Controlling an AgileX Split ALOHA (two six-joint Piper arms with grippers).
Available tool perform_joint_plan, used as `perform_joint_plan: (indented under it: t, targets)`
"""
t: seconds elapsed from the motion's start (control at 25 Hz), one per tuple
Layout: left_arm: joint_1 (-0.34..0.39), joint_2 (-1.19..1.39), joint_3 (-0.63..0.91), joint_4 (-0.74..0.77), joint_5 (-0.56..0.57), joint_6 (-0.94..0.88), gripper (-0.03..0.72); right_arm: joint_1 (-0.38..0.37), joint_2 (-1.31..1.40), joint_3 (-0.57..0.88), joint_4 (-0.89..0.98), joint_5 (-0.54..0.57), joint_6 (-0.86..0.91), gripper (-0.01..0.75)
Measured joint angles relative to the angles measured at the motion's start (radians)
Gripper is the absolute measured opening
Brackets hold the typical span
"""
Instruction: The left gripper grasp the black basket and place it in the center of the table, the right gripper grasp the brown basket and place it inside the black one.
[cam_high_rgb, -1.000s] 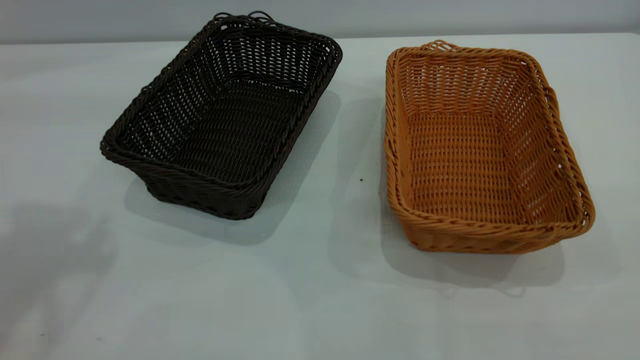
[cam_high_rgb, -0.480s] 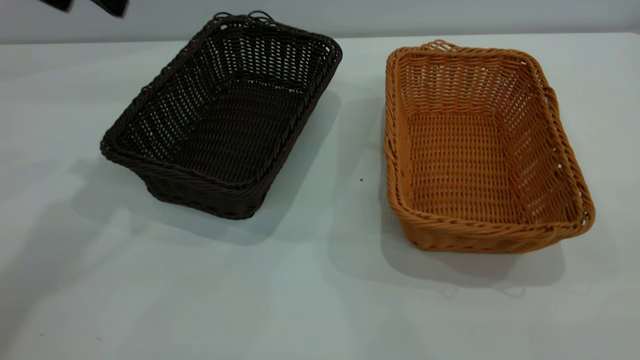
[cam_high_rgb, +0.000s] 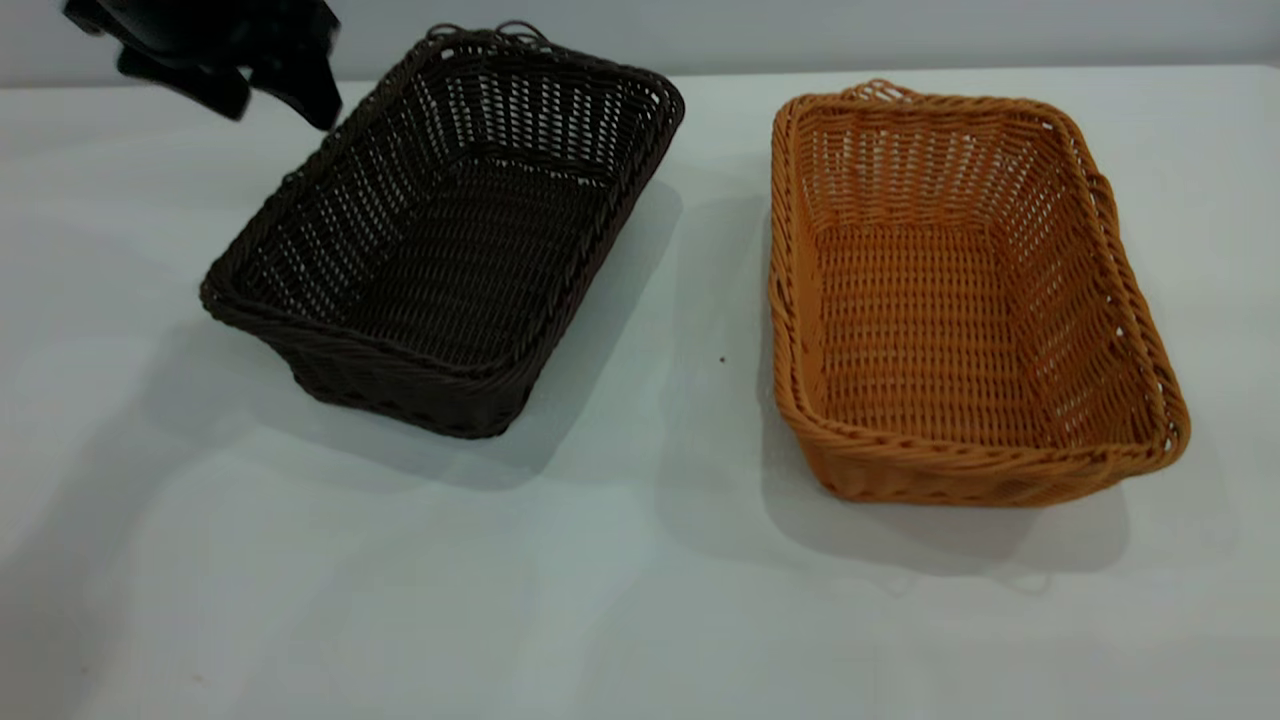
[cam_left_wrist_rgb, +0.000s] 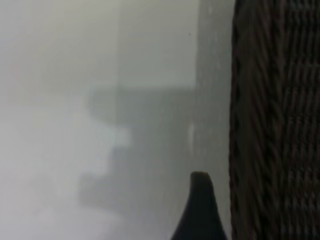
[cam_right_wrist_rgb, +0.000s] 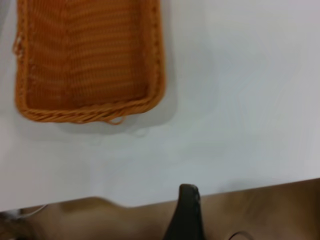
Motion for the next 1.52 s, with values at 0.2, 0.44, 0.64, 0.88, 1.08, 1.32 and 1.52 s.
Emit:
perform_joint_plan:
  t: [0.2,0.44,0.64,0.88,1.08,1.32,1.52]
  targets:
    - [-0.010,0.103,-0.084,-0.001,0.010,0.000,0.527,0.000,0.153,-0.001,0.094,-0.047,0.000,0.583]
    - [-0.049,0.198,-0.149,-0.001,0.011,0.002,0.487,0.000,0.344,-0.004,0.235,-0.087,0.000,0.583]
    - [-0.047,0.239,-0.160,0.001,-0.011,0.054,0.248,0.000,0.554,-0.005,0.406,-0.095,-0.020,0.583]
    - [-0.050,0.241,-0.206,-0.011,-0.004,0.100,0.078,0.000,0.854,-0.008,0.634,-0.172,-0.088,0.583]
    - [-0.050,0.221,-0.300,0.002,0.045,0.136,0.078,0.000,1.078,-0.014,0.864,-0.234,-0.117,0.583]
    - [-0.048,0.197,-0.377,0.007,0.053,0.138,0.077,0.000,1.317,-0.019,1.123,-0.316,-0.264,0.583]
    - [-0.048,0.197,-0.378,0.009,0.059,0.138,0.077,0.025,1.476,-0.035,1.277,-0.365,-0.387,0.583]
